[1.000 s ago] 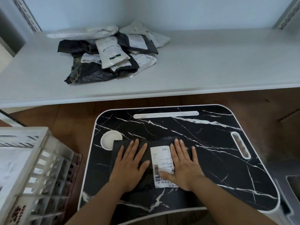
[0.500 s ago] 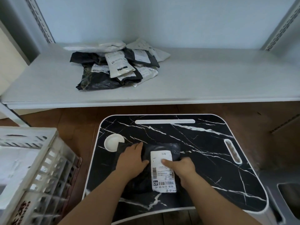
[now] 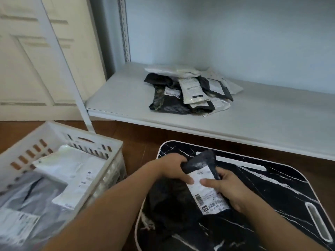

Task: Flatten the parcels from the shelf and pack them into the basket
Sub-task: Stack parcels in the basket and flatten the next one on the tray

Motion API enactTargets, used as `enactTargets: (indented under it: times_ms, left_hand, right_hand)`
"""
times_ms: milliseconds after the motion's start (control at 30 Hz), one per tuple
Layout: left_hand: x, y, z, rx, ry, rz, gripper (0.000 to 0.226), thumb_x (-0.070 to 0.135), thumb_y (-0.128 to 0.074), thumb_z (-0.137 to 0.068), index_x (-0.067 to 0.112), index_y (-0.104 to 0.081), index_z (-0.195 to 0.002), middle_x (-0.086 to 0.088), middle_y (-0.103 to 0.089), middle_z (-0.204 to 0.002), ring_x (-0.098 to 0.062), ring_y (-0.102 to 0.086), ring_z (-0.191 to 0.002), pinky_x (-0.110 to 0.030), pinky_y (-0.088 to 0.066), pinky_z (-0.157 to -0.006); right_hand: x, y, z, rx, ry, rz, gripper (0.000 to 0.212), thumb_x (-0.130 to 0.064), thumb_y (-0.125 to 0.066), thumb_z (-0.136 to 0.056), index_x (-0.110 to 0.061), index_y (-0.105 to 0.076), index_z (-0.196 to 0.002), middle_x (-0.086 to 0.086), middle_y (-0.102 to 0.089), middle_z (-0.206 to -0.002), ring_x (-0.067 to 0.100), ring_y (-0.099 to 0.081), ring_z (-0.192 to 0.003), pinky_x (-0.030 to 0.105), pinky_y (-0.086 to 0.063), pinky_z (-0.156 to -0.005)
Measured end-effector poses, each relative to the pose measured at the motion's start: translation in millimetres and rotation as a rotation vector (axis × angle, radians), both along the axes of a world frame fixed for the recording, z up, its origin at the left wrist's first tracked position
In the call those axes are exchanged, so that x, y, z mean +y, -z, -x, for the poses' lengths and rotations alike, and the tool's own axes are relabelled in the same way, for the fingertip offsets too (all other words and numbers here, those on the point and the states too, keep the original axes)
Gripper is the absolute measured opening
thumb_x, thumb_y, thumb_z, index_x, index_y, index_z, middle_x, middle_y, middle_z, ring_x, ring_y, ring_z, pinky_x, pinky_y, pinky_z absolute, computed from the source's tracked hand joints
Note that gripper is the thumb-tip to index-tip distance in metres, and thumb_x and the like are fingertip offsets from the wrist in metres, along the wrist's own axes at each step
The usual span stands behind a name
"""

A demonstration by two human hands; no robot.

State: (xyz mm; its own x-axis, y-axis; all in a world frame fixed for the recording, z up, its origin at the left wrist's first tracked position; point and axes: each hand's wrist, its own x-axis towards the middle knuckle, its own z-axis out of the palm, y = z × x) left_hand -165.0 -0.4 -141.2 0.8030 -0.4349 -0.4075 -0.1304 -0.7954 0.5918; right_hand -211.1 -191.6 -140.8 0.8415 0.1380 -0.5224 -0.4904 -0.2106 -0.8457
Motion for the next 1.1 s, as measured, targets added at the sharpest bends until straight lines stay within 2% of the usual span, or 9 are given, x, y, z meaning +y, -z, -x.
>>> enactTargets:
  times_ms: [167,367,433,500,600,800,933,1000,1100]
  left_hand:
    - [85,-34,-14,-0.012,-0.272,0.239,0.028,0.031,-0.072,-0.083,0.013,-0.064,-0.103,-0.002,-0.066,-0.102,-0.018,-0.062,-0.095,-0.027,-0.046,-0.08]
    - [238,-26,-3,-0.094,-0.977,0.467,0.039,0.031,-0.072,-0.084,0.011,-0.061,-0.115,-0.008,-0.066,-0.11,-0.026,-0.063,-0.097,-0.039,-0.05,-0.093]
    - [281,-9,7,-0.098,-1.149,0.389,0.042,0.029,-0.071,-0.085,0.006,-0.061,-0.118,-0.012,-0.065,-0.116,-0.028,-0.063,-0.099,-0.036,-0.049,-0.09]
    - [309,15,19,-0.046,-1.235,0.104,0.047,0.031,-0.068,-0.088,-0.001,-0.058,-0.12,-0.017,-0.062,-0.119,-0.033,-0.06,-0.103,-0.036,-0.045,-0.089]
    - [319,60,34,0.104,-1.207,-0.096,0.043,0.029,-0.064,-0.09,-0.005,-0.058,-0.116,-0.021,-0.063,-0.115,-0.033,-0.06,-0.099,-0.037,-0.048,-0.086]
    - [306,112,16,0.259,-1.092,0.062,0.04,0.02,-0.062,-0.091,0.001,-0.053,-0.126,-0.017,-0.061,-0.119,-0.032,-0.059,-0.108,-0.04,-0.048,-0.094]
    - [292,136,20,-0.077,-0.785,-0.614,0.078,0.038,-0.064,-0.086,0.024,-0.017,-0.147,-0.012,-0.037,-0.14,-0.033,-0.036,-0.129,-0.048,-0.031,-0.106]
    - [288,143,24,-0.236,-0.584,-0.699,0.079,0.043,-0.064,-0.085,0.029,-0.018,-0.148,-0.009,-0.029,-0.146,-0.031,-0.033,-0.13,-0.046,-0.035,-0.105]
    - [281,149,21,-0.076,-0.474,-0.615,0.075,0.048,-0.056,-0.089,0.034,-0.015,-0.15,-0.011,-0.016,-0.153,-0.03,-0.038,-0.129,-0.041,-0.045,-0.099]
  right_hand:
    - [54,-25,-36,-0.163,-0.107,0.053,0.021,-0.009,-0.075,-0.08,-0.009,-0.069,-0.099,0.012,-0.075,-0.092,0.029,-0.073,-0.081,0.042,-0.057,-0.074]
    - [165,2,-56,-0.323,-0.147,0.233,0.024,-0.006,-0.072,-0.084,-0.004,-0.061,-0.106,0.009,-0.063,-0.073,0.022,-0.066,-0.065,0.036,-0.055,-0.071]
    - [197,11,-54,-0.316,-0.212,0.237,0.028,-0.011,-0.072,-0.084,-0.008,-0.06,-0.109,0.007,-0.062,-0.079,0.019,-0.066,-0.069,0.034,-0.055,-0.072]
    - [221,18,-51,-0.367,-0.337,0.351,0.032,-0.02,-0.072,-0.085,-0.011,-0.059,-0.113,0.005,-0.064,-0.089,0.015,-0.064,-0.079,0.026,-0.049,-0.073]
    - [250,33,-45,-0.52,-0.556,0.543,0.041,-0.03,-0.067,-0.088,-0.018,-0.056,-0.125,0.001,-0.059,-0.113,0.015,-0.056,-0.104,0.023,-0.041,-0.087]
    - [287,56,-40,-0.749,-0.99,0.874,0.059,-0.05,-0.041,-0.097,-0.027,-0.027,-0.15,-0.001,-0.02,-0.159,0.018,-0.008,-0.147,0.042,-0.013,-0.117]
    - [295,71,-36,-0.735,-1.143,0.971,0.069,-0.057,-0.027,-0.098,-0.024,-0.006,-0.155,0.0,0.006,-0.162,0.018,0.017,-0.147,0.043,0.007,-0.119]
    - [295,79,-34,-0.725,-1.176,0.976,0.068,-0.058,-0.023,-0.099,-0.025,0.0,-0.154,0.0,0.017,-0.16,0.019,0.027,-0.143,0.045,0.011,-0.119]
    - [294,87,-32,-0.744,-1.162,0.967,0.068,-0.059,-0.02,-0.098,-0.027,0.005,-0.153,-0.001,0.024,-0.158,0.018,0.033,-0.14,0.046,0.014,-0.118]
